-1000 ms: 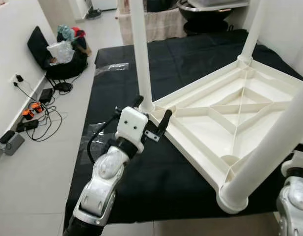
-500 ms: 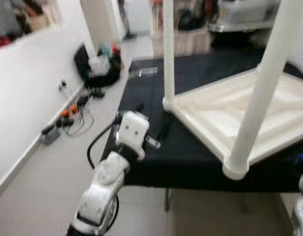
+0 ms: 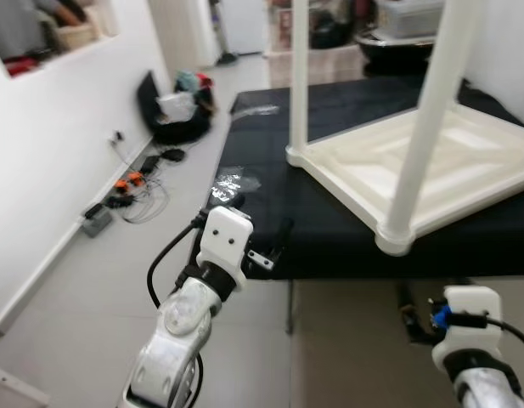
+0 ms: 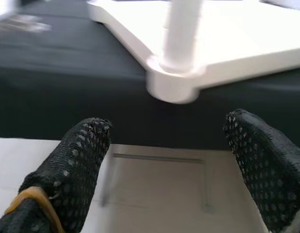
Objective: Building children table
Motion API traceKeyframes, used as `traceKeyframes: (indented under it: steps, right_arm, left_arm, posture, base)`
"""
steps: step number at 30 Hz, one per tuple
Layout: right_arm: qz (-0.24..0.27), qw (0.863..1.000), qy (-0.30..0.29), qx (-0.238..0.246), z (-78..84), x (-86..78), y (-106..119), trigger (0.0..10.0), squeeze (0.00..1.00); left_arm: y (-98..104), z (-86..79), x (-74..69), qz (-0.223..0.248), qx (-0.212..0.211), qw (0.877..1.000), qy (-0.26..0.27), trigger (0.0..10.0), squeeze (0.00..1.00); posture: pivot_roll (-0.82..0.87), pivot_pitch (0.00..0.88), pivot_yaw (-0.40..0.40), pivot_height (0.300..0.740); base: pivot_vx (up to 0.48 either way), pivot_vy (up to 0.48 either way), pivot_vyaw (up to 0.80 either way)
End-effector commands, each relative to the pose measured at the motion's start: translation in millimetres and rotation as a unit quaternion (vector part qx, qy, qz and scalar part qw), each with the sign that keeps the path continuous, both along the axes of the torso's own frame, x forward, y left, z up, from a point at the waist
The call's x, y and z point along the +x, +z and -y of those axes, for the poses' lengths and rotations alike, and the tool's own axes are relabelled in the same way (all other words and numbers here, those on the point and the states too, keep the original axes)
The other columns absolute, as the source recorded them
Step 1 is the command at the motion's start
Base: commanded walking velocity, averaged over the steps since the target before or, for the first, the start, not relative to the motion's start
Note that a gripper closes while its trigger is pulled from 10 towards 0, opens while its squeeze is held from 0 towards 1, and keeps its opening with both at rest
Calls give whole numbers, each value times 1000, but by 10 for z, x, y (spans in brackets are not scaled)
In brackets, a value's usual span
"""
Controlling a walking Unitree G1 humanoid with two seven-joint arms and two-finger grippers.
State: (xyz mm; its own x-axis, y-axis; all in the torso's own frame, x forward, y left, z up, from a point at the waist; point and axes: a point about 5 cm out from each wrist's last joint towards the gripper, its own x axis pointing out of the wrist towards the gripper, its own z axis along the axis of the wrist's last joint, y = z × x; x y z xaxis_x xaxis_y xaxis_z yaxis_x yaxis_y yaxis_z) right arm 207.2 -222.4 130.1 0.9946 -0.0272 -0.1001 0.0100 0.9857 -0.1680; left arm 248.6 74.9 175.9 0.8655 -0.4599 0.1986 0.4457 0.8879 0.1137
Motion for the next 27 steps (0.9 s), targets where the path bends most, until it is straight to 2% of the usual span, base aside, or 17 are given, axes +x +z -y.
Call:
traceKeyframes:
  steps: [1,4,7,10,13,20,22,24,27]
  right_arm:
    - [8,1000,-1,10,18,93,61,10000,0]
    - [41,999,-5,25,-14,247,228,10000,0]
    - [62,998,15,25,-155,435,375,10000,0]
    - [64,998,12,21,-180,480,399,10000,0]
    - [73,997,10,27,-303,632,490,10000,0]
    - [74,997,-20,24,-328,750,531,10000,0]
    - [73,996,-40,21,-309,779,537,10000,0]
    - [72,994,-81,-8,-247,804,555,10000,0]
    - [67,991,-112,-15,-220,811,572,10000,0]
  left_arm:
    - [-72,-74,-3,-18,9,1000,8,10000,0]
    - [-147,-198,-14,-35,12,999,33,10000,0]
    - [-164,-329,-5,-41,14,997,59,10000,0]
    - [-163,-356,-2,-42,14,997,65,10000,0]
    - [-112,-415,24,-30,22,996,78,10000,0]
    - [-52,-443,30,-18,26,996,78,10000,0]
    - [-38,-442,30,-15,26,997,77,10000,0]
    - [-18,-425,32,-11,25,997,74,10000,0]
    - [3,-405,41,-10,25,997,73,10000,0]
  posture:
    - [-31,68,45,740]
    - [-20,70,41,740]
    - [-17,77,41,740]
    - [-16,77,40,740]
    - [-1,83,29,740]
    - [7,94,21,740]
    - [6,95,23,740]
    - [9,97,19,740]
    - [9,100,22,740]
  base:
    - [0,0,0]
    - [0,0,0]
    - [0,0,0]
    - [0,0,0]
    - [0,0,0]
    - [0,0,0]
    - [0,0,0]
    - [0,0,0]
    - [0,0,0]
